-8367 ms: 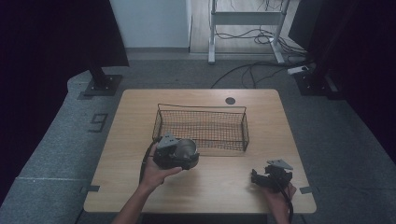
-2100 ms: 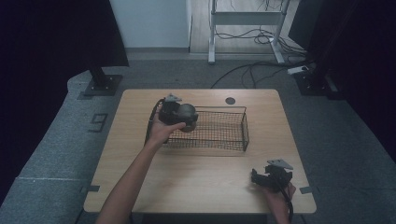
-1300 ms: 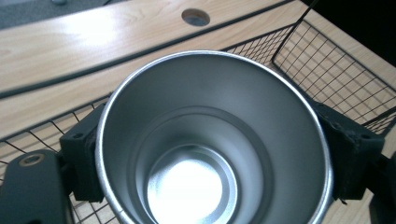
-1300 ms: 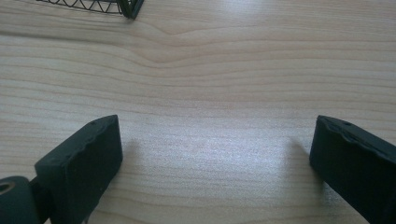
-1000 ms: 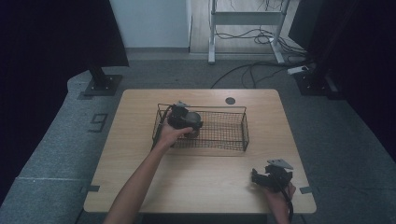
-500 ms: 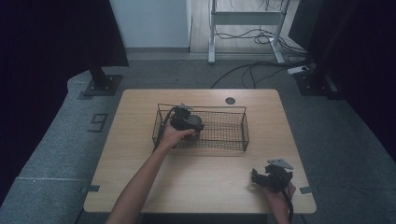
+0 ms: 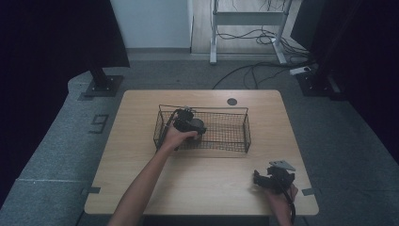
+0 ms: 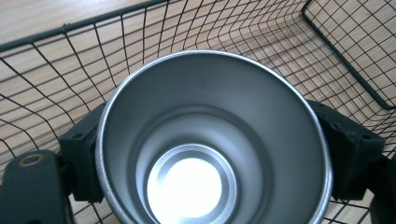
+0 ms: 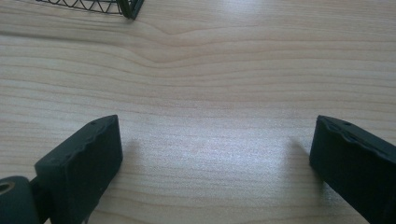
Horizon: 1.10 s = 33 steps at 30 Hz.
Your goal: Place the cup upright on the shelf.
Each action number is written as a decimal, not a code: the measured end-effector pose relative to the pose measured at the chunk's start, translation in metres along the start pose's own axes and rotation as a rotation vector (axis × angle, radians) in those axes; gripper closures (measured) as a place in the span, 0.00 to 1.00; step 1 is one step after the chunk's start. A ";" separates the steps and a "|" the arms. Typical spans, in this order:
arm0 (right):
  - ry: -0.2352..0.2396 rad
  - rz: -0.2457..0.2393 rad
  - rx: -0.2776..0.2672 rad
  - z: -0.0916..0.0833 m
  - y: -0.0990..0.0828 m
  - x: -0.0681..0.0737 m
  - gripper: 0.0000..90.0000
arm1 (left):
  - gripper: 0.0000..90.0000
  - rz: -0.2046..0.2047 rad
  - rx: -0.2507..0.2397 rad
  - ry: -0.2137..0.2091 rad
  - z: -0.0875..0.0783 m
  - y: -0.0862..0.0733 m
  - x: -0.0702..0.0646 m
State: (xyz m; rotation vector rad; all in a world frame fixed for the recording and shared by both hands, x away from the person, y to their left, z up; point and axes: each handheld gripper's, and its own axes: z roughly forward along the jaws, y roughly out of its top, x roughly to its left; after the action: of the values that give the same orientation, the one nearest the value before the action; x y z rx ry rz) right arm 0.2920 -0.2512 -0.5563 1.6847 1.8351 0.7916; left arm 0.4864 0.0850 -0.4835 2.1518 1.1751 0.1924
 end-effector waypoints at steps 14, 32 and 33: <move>0.000 0.002 0.001 0.000 0.000 0.000 0.03 | 0.12 -0.024 0.022 0.010 0.000 0.001 0.002; 0.000 0.000 0.000 0.000 0.000 0.000 0.03 | 0.10 -0.011 -0.088 -0.019 -0.041 0.004 -0.002; 0.000 0.000 0.000 0.000 0.000 0.000 0.03 | 0.10 -0.011 -0.088 -0.019 -0.041 0.004 -0.002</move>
State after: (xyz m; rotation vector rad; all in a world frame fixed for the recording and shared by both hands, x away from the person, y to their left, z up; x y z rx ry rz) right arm 0.2920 -0.2512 -0.5563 1.6850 1.8349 0.7914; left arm 0.4707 0.1022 -0.4498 2.0659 1.1466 0.2147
